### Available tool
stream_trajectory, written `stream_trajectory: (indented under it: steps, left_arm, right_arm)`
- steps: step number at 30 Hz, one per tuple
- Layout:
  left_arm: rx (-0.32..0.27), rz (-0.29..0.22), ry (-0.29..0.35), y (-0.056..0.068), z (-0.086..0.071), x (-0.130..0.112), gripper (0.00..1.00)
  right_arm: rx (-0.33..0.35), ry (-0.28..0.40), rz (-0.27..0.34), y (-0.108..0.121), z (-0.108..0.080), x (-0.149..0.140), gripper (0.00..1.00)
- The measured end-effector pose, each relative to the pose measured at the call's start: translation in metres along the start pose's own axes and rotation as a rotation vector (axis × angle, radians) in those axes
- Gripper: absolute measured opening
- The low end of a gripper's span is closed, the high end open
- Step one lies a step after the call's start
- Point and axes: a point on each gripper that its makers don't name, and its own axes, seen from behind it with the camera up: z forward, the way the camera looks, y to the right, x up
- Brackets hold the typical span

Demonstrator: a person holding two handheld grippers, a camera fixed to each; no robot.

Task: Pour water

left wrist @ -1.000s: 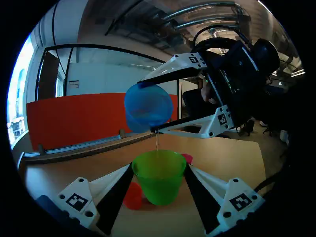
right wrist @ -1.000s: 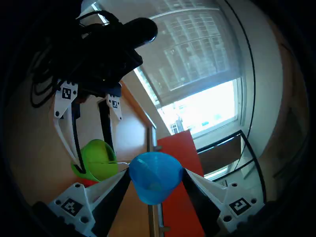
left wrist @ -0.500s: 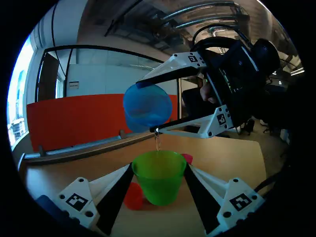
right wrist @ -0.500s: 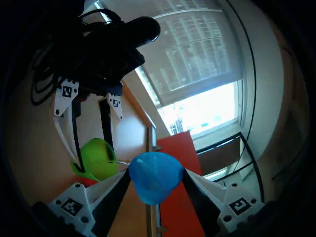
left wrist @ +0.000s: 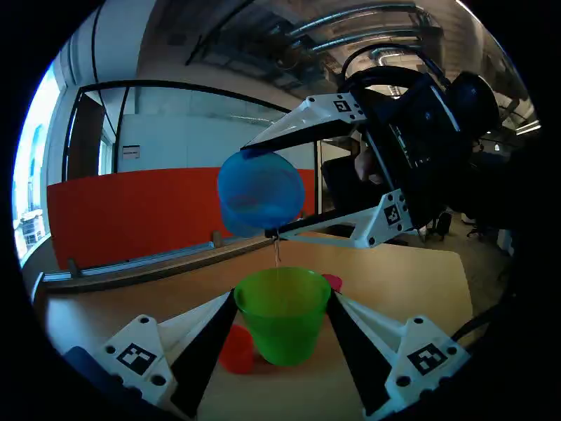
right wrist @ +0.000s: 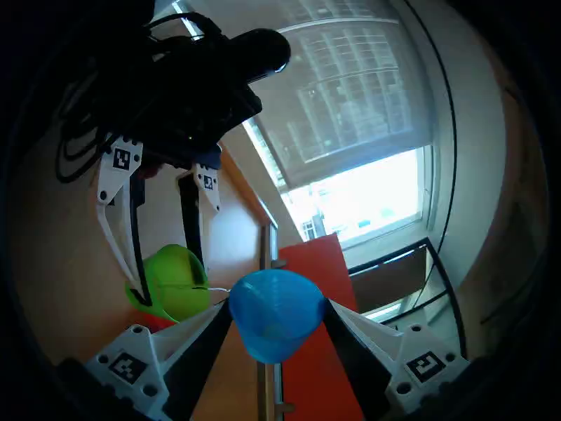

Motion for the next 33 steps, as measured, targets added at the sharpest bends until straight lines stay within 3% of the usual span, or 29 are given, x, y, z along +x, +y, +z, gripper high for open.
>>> stream_trajectory:
  steps: [33]
  left_arm:
    - [0.0,0.025,0.006,0.0023,-0.0014,0.0036,0.89]
  right_arm:
    - [-0.018,-0.001,-0.043,0.006,0.0016,0.0038,0.94]
